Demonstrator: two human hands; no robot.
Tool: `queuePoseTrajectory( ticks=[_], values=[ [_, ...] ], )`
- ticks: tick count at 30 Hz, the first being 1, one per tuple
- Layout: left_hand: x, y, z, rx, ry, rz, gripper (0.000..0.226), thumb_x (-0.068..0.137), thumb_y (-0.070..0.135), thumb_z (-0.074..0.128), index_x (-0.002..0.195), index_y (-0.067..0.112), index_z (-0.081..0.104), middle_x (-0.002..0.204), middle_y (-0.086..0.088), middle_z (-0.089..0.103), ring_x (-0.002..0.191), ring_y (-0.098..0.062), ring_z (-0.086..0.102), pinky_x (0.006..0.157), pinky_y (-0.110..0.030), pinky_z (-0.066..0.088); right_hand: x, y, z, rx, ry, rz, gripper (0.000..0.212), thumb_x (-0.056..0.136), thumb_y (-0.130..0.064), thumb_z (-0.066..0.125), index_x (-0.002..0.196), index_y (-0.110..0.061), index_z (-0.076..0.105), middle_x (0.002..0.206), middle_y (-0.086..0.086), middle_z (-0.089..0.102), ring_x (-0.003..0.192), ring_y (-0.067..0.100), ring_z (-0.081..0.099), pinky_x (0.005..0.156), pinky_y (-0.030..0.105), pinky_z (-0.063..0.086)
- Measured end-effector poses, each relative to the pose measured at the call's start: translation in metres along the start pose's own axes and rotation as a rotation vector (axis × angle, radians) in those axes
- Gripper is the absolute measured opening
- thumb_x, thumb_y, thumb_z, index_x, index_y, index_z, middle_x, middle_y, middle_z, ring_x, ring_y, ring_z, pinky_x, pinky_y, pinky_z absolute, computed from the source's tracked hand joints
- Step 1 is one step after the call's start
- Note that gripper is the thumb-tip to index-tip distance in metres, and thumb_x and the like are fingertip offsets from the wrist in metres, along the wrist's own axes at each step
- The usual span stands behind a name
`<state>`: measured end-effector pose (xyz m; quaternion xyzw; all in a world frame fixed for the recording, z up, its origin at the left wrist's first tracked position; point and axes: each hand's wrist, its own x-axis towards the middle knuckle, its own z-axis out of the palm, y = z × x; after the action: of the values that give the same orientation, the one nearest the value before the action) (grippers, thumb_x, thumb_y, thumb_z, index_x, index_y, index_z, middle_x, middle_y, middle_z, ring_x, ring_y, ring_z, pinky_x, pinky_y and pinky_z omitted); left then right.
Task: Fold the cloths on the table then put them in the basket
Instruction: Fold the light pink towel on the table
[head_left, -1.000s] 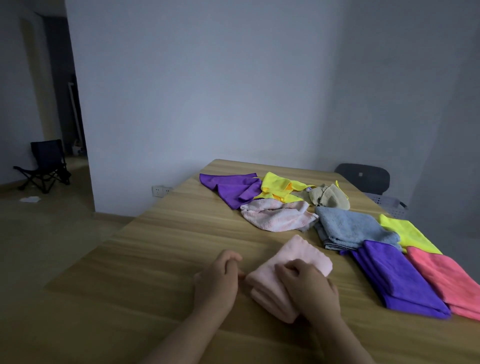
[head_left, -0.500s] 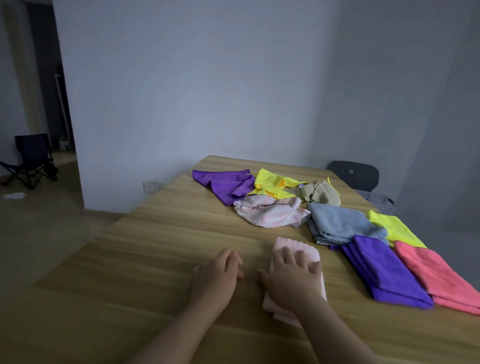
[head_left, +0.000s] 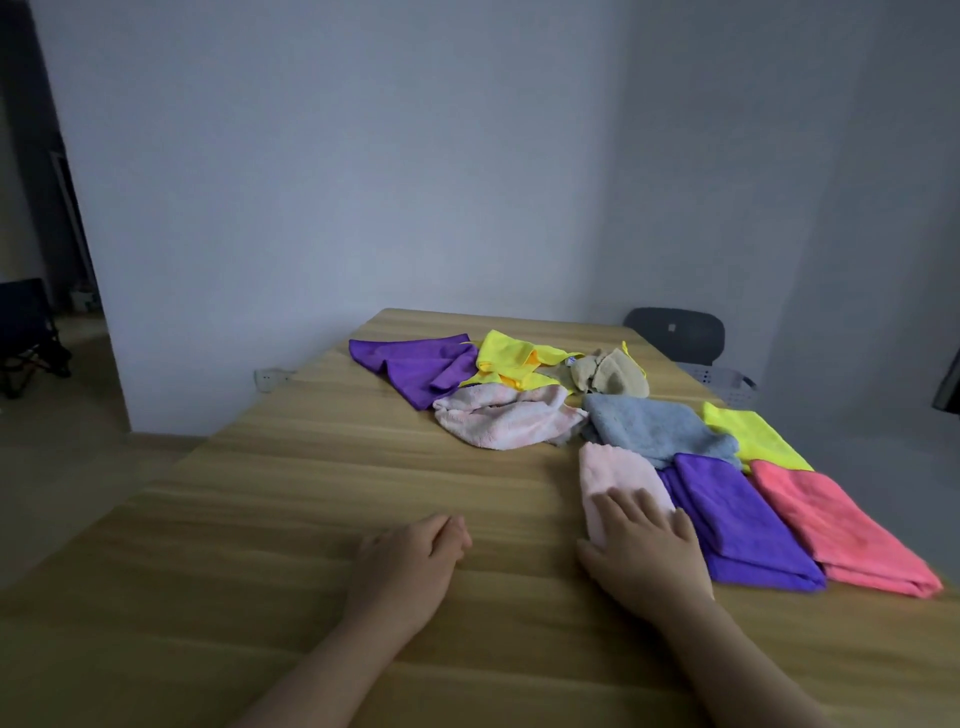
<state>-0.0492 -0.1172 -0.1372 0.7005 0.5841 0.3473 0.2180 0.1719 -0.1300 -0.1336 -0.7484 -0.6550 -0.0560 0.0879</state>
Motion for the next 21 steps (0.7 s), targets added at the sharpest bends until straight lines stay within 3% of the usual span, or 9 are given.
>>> queuePoseTrajectory(
  ticks=[6, 10, 12, 14, 15, 17, 18, 21],
  values=[
    [0.003, -0.002, 0.0, -0.024, 0.003, -0.005, 0.039, 0.095, 0.037, 0.042, 0.059, 0.035, 0.057, 0.059, 0.021, 0.062, 0.068, 0.014, 0.054, 0.094, -0.031, 0.041, 0.013, 0.023, 0.0, -0.008, -0.058, -0.043, 0.061, 0.089, -0.059, 0.031, 0.144, -0.034, 0.019, 0.155, -0.015, 0.013, 0.144, 0.012, 0.004, 0.114, 0.039, 0.006],
    [0.004, -0.004, 0.0, 0.017, 0.004, 0.012, 0.035, 0.093, 0.037, 0.046, 0.06, 0.036, 0.055, 0.06, 0.032, 0.06, 0.078, 0.004, 0.061, 0.093, -0.029, 0.041, 0.003, 0.018, 0.001, -0.06, 0.101, -0.065, 0.054, 0.09, -0.058, 0.032, 0.138, -0.035, 0.031, 0.15, -0.015, 0.026, 0.144, 0.015, 0.011, 0.115, 0.04, 0.004],
    [0.004, -0.006, 0.001, 0.04, -0.007, 0.017, 0.03, 0.091, 0.038, 0.048, 0.061, 0.039, 0.054, 0.062, 0.031, 0.061, 0.084, -0.001, 0.062, 0.093, -0.028, 0.041, -0.004, 0.008, -0.003, -0.034, 0.292, -0.118, 0.044, 0.088, -0.048, 0.042, 0.125, -0.027, 0.053, 0.136, -0.007, 0.049, 0.135, 0.023, 0.036, 0.111, 0.046, 0.02],
    [0.007, -0.008, 0.003, 0.065, -0.014, 0.022, 0.026, 0.09, 0.038, 0.05, 0.065, 0.045, 0.052, 0.069, 0.025, 0.062, 0.088, -0.003, 0.062, 0.094, -0.029, 0.04, -0.007, -0.009, -0.006, 0.067, 0.509, -0.229, 0.032, 0.075, -0.033, 0.05, 0.094, -0.016, 0.07, 0.103, 0.002, 0.069, 0.1, 0.03, 0.064, 0.088, 0.044, 0.047],
    [0.01, -0.008, 0.004, 0.073, -0.007, 0.025, 0.023, 0.089, 0.037, 0.051, 0.069, 0.048, 0.053, 0.074, 0.025, 0.063, 0.091, -0.004, 0.061, 0.094, -0.029, 0.04, -0.008, -0.024, -0.006, 0.116, 0.57, -0.285, 0.026, 0.069, -0.028, 0.054, 0.084, -0.014, 0.071, 0.092, 0.003, 0.07, 0.085, 0.029, 0.067, 0.077, 0.039, 0.051],
    [0.023, -0.01, 0.007, 0.104, 0.007, 0.043, 0.016, 0.09, 0.032, 0.052, 0.093, 0.045, 0.06, 0.093, 0.02, 0.064, 0.1, -0.008, 0.058, 0.094, -0.029, 0.041, -0.006, -0.055, -0.002, 0.161, 0.499, -0.358, 0.019, 0.064, -0.019, 0.061, 0.08, -0.015, 0.07, 0.088, 0.002, 0.069, 0.076, 0.026, 0.066, 0.066, 0.032, 0.054],
    [0.032, -0.012, 0.01, 0.136, 0.01, 0.062, 0.021, 0.09, 0.028, 0.051, 0.105, 0.039, 0.061, 0.104, 0.017, 0.062, 0.104, -0.01, 0.056, 0.092, -0.027, 0.042, -0.001, -0.068, 0.004, 0.18, 0.411, -0.351, 0.022, 0.066, -0.018, 0.061, 0.086, -0.015, 0.07, 0.095, 0.002, 0.069, 0.081, 0.025, 0.065, 0.068, 0.033, 0.054],
    [0.058, -0.02, 0.016, 0.214, 0.079, 0.133, 0.029, 0.088, 0.014, 0.049, 0.112, 0.024, 0.06, 0.117, 0.005, 0.054, 0.111, -0.017, 0.049, 0.09, -0.03, 0.041, 0.02, -0.086, 0.017, 0.284, 0.23, -0.191, 0.036, 0.089, -0.015, 0.043, 0.123, -0.016, 0.05, 0.131, 0.003, 0.05, 0.117, 0.023, 0.047, 0.095, 0.032, 0.039]
  ],
)
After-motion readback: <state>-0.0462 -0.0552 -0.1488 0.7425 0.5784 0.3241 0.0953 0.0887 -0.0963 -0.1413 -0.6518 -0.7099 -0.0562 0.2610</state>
